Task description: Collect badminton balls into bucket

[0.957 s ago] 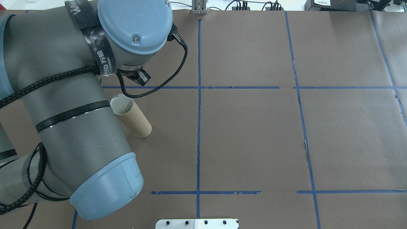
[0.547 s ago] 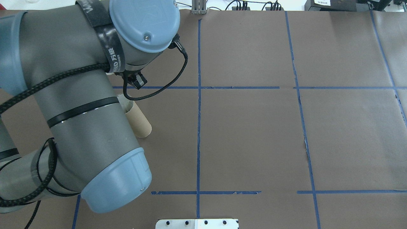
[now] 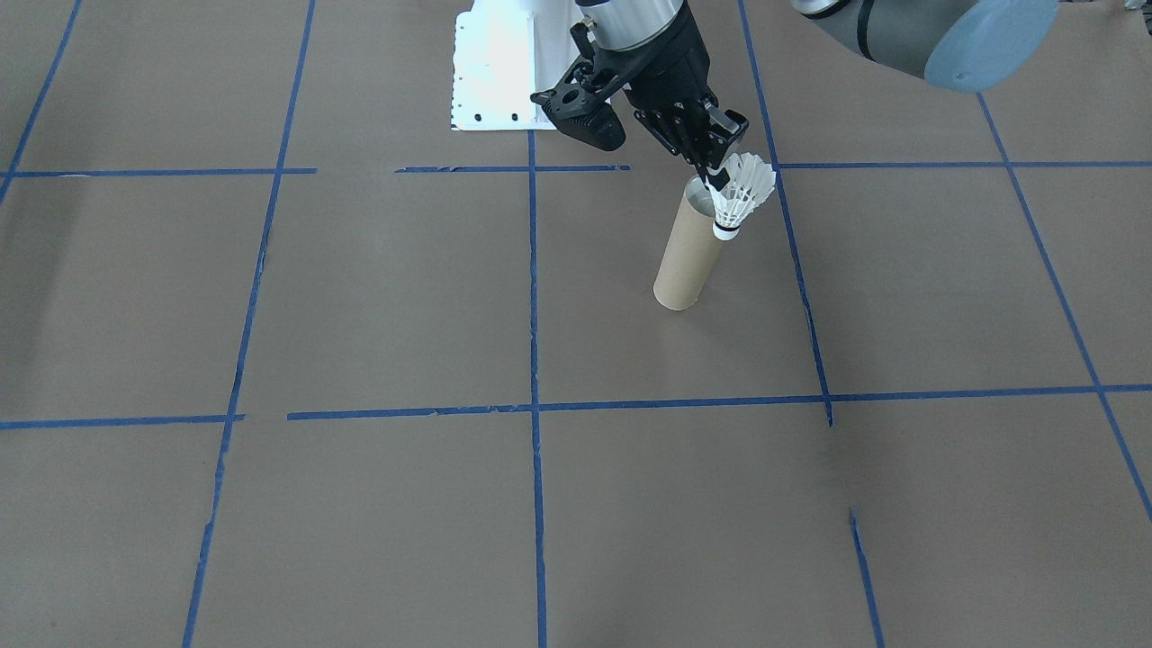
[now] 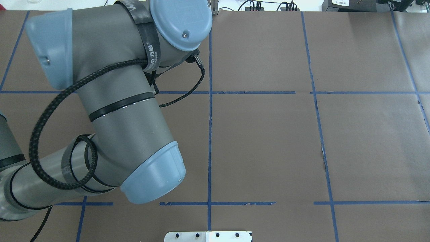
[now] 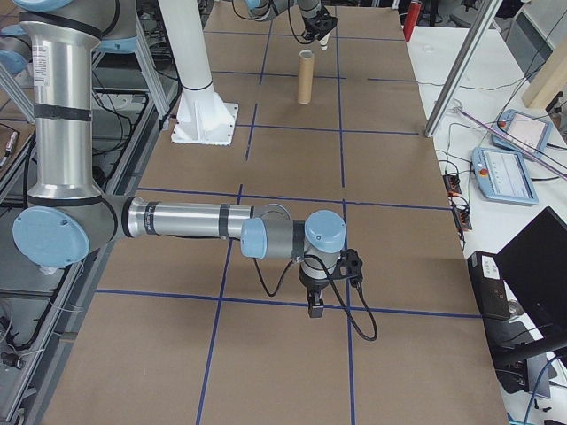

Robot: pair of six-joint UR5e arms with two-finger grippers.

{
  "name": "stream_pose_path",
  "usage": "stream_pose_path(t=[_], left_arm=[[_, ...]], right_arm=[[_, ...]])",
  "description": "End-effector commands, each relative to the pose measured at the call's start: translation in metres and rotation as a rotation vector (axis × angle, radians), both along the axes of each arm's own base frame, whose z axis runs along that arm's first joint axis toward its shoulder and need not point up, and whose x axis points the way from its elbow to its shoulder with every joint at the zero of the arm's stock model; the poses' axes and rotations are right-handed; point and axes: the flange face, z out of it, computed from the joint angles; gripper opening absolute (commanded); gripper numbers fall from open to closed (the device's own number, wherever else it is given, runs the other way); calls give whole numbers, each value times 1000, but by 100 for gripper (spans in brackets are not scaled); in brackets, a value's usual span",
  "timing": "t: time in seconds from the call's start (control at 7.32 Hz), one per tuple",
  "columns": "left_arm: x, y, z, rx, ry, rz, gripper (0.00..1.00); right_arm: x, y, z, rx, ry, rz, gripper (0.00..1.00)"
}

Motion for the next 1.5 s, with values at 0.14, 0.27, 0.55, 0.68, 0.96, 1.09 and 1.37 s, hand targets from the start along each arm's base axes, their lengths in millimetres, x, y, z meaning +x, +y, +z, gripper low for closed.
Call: stream_pose_path(t=[0.14, 0.27, 0.55, 0.68, 0.96, 1.09, 1.37], left_arm=[[-7, -3, 6, -44, -33, 72, 0], [-8, 0, 7, -60, -24, 80, 0], [-8, 5, 5, -99, 17, 98, 0], [-7, 7, 4, -115, 31, 104, 0], [-9, 10, 7, -119, 38, 105, 0], [-14, 5, 8, -121, 34, 94, 0], [-13, 4, 13, -128, 27, 92, 0]], right_arm=[[0, 0, 0, 0, 0, 0, 100], [0, 0, 0, 0, 0, 0, 100], [0, 0, 1, -1, 0, 0, 100], [0, 0, 0, 0, 0, 0, 100], [0, 0, 0, 0, 0, 0, 100], [0, 0, 0, 0, 0, 0, 100], [0, 0, 0, 0, 0, 0, 100]])
